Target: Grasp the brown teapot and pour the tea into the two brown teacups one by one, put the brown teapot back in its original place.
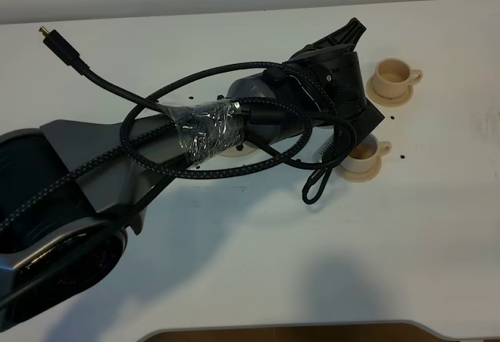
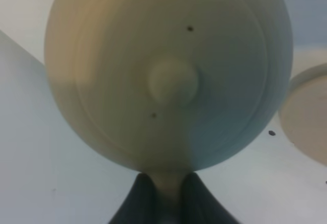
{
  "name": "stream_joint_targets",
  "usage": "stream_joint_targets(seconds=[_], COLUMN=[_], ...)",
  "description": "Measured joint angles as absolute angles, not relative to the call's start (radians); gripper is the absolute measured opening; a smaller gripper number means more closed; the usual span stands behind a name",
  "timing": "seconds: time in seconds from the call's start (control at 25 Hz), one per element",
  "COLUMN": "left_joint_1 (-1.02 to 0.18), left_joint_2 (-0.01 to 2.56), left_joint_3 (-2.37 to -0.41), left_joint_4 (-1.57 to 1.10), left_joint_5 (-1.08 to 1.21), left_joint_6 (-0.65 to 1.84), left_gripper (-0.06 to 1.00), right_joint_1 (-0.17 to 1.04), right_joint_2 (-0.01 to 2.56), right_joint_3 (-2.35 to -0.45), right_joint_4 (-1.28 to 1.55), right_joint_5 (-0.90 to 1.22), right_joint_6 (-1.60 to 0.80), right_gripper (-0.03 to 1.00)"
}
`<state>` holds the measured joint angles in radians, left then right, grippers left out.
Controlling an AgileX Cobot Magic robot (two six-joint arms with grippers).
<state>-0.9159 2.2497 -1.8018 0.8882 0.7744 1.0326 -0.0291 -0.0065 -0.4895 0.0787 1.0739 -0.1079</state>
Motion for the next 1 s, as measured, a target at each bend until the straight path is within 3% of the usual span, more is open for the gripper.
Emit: stream_joint_targets(seconds=[1.0], left_joint_1=[-0.927], left_joint_2=[2.255], left_joint_3=[-1.802], left_joint_4=[0.942], left_joint_5=[0.724], left_joint_6=[1.125], left_gripper=[0.13], right_joint_1=[-0.029], right_joint_2=[-0.006], right_joint_3=[-0.49], right_joint_4=[0.079], right_joint_5=[1.074], right_joint_6=[-0.108], right_gripper=[0.44])
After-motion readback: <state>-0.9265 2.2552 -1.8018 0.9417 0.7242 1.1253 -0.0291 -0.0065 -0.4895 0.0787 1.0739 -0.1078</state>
